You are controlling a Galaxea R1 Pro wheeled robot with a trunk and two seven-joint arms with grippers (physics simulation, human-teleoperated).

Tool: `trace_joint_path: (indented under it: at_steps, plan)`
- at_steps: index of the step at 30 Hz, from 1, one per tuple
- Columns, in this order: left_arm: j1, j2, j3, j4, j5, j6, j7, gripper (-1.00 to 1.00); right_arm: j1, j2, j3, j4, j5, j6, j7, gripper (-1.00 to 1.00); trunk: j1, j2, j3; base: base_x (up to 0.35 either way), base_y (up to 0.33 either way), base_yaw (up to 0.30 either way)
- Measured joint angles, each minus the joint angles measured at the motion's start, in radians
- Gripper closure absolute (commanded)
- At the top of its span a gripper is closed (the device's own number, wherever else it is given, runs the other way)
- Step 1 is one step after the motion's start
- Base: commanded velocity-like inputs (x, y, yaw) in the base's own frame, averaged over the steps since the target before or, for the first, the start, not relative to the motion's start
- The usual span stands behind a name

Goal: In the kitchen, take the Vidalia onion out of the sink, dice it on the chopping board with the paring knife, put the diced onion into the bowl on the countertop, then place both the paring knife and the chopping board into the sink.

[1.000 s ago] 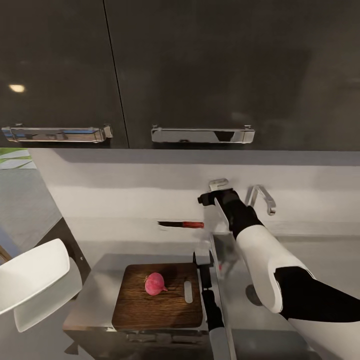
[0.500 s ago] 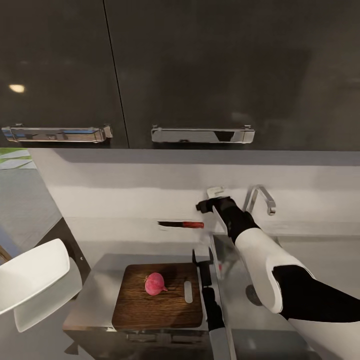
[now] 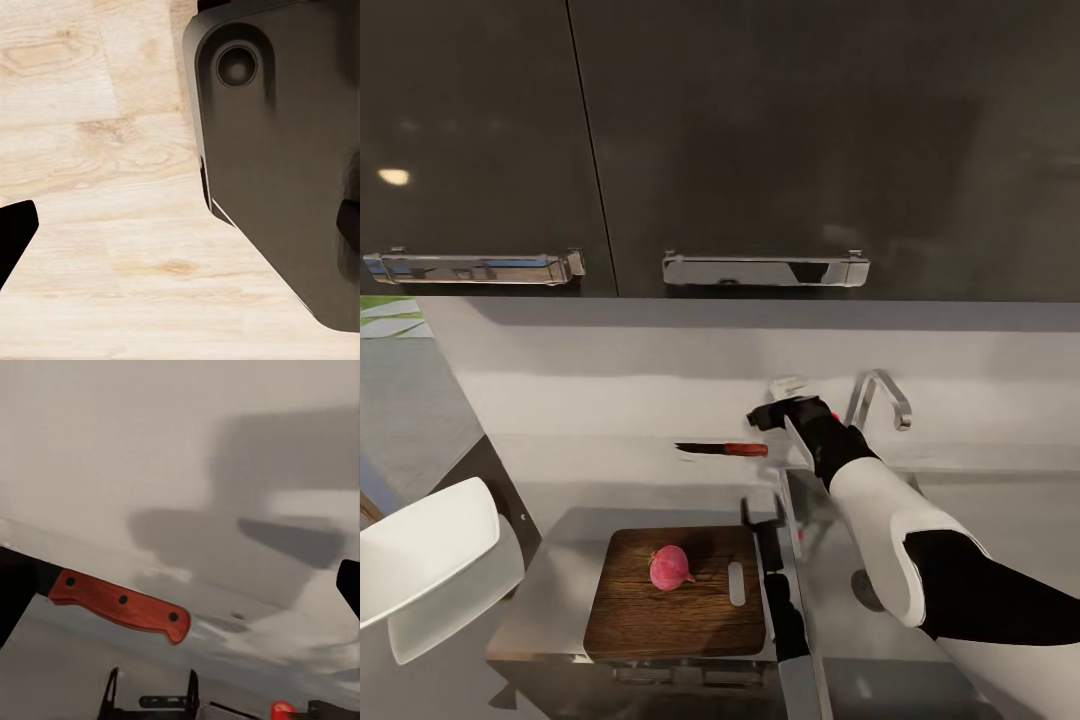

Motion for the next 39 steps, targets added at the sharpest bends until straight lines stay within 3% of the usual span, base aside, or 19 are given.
trace_joint_path:
  at_steps: [14,25,39]
  plan:
    - [0.0,0.0,0.0,0.0,0.0,0.0,0.0,-1.0,0.0,0.0,0.001,0.019,0.015,-0.004,0.089,-1.0,0.0,0.0,0.0,0.0,0.0,0.0]
    - [0.0,0.001,0.0,0.0,0.0,0.0,0.0,-1.0,0.0,0.0,0.0,0.065,0.043,-0.106,0.101,-1.0,0.0,0.0,0.0,0.0,0.0,0.0]
    - [0.0,0.001,0.0,0.0,0.0,0.0,0.0,-1.0,0.0,0.0,-0.001,0.087,0.045,-0.125,0.101,-1.0,0.0,0.0,-0.015,0.0,0.0,0.0]
